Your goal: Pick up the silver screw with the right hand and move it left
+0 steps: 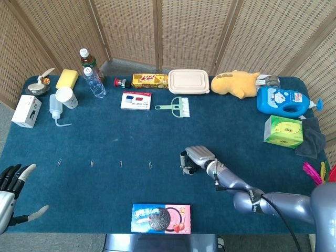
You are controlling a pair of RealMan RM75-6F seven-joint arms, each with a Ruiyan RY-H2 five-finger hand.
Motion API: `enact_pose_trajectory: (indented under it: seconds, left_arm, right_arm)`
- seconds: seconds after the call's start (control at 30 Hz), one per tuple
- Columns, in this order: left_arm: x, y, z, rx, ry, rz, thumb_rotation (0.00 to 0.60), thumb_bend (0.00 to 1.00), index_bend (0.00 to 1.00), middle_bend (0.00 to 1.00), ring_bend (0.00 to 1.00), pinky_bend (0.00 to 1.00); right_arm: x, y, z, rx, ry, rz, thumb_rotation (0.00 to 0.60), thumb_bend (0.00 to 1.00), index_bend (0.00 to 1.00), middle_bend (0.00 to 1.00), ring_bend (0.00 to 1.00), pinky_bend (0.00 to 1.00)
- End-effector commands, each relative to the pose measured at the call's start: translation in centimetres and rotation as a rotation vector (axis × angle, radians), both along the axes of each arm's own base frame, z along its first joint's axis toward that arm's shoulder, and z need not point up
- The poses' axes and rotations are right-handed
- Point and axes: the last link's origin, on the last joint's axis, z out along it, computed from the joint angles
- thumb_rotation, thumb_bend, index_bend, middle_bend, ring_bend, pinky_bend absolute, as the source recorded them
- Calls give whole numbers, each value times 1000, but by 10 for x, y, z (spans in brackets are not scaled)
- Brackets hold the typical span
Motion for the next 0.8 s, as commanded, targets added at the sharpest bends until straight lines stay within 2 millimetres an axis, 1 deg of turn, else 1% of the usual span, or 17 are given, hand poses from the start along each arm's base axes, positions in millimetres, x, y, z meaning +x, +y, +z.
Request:
enact_pose_trajectory:
  seconds: [0.03,0.23,0.53,0.8]
  left_arm:
    - [0,0,0,-1,0,2,426,205,24,116,26,29]
    - [-1,2,-1,-2,-1,1,422,204,24,115,25,29]
    - [-1,3,-2,-3,-2,0,422,205,24,114,19,29]
    - [-3,3,-1,-2,1,4,422,205,24,113,19,29]
  right_arm:
    - [1,0,-1,4,1,2,600,426,636,885,902,992]
    - [8,5,-3,21,-7,12,600,425,633,885,902,992]
    - [24,9,1,29,-30,36,600,426,632,885,902,992]
    - [27,9,-6,41,-22,33,600,426,632,885,902,992]
